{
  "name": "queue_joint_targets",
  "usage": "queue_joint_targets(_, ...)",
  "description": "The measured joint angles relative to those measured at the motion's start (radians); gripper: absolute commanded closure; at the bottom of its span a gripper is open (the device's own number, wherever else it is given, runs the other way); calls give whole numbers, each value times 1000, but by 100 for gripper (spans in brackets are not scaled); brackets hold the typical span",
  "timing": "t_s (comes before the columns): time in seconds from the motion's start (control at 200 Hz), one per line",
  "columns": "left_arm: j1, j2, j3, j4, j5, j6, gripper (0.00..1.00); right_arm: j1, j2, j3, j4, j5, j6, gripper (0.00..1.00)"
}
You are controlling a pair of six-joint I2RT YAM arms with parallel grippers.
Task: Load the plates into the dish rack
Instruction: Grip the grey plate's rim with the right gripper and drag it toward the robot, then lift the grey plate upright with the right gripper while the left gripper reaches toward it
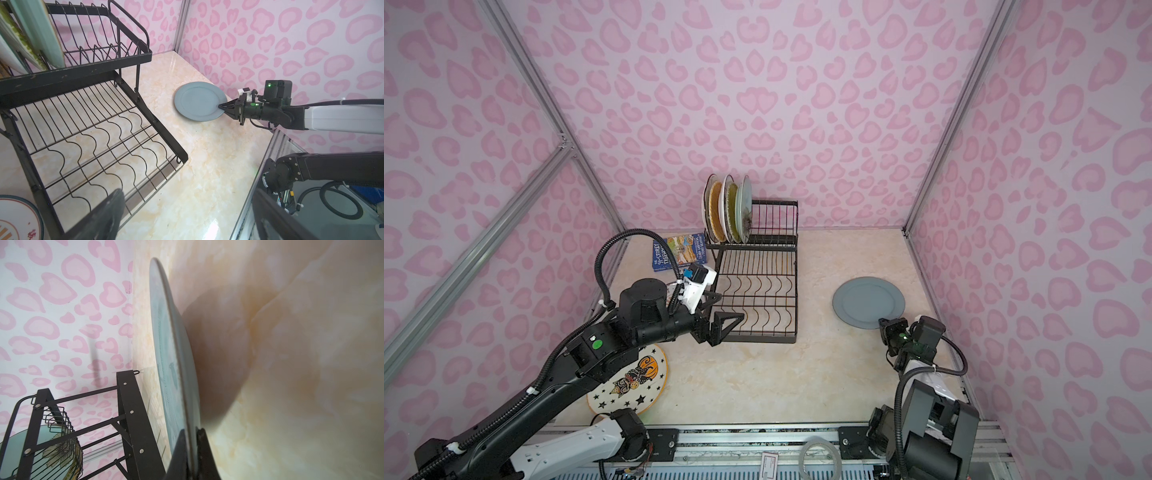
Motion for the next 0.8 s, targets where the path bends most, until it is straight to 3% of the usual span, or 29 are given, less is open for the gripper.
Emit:
queue_joint_targets(0.36, 0, 49, -44, 70, 21, -86, 2, 3, -136, 29, -86, -63, 100, 100)
queue_joint_targets(0.615, -12, 98, -204, 322, 60, -359, 2, 28, -241, 48, -125, -124, 158, 100)
queue_joint_targets(0.8, -80, 172, -268, 535, 27, -544, 2, 97, -330, 42, -175, -138, 185, 100)
